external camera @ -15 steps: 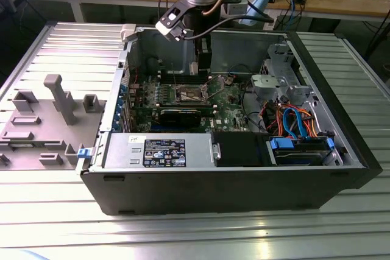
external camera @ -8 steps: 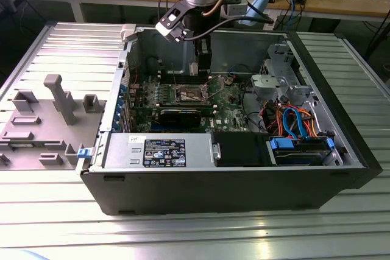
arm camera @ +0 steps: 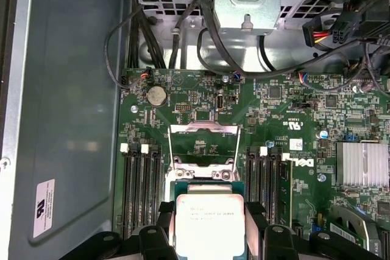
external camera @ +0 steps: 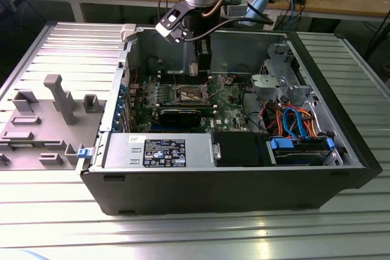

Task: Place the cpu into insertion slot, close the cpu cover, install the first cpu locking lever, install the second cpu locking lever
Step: 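Place the cpu into insertion slot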

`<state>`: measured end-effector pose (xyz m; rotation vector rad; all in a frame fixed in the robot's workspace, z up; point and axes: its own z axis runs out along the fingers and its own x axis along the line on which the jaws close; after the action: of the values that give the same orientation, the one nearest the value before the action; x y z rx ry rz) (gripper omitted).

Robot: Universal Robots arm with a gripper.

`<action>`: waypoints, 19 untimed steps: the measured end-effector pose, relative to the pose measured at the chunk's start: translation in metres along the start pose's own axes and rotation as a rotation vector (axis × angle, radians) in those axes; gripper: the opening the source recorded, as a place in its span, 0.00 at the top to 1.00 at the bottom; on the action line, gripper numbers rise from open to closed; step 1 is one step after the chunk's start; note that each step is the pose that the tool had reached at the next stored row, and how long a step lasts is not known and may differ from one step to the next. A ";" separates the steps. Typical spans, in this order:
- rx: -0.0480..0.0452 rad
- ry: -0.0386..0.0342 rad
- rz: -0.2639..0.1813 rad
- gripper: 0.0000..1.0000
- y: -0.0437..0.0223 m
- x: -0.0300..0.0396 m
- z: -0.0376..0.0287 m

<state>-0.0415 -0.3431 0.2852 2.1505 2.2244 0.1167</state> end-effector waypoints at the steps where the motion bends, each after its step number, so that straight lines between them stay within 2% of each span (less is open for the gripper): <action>1: 0.0000 0.0000 0.000 0.46 0.0000 0.0000 0.0001; 19: 0.0000 0.0003 0.000 0.46 -0.0011 -0.0001 0.0050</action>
<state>-0.0421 -0.3431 0.2801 2.1506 2.2245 0.1170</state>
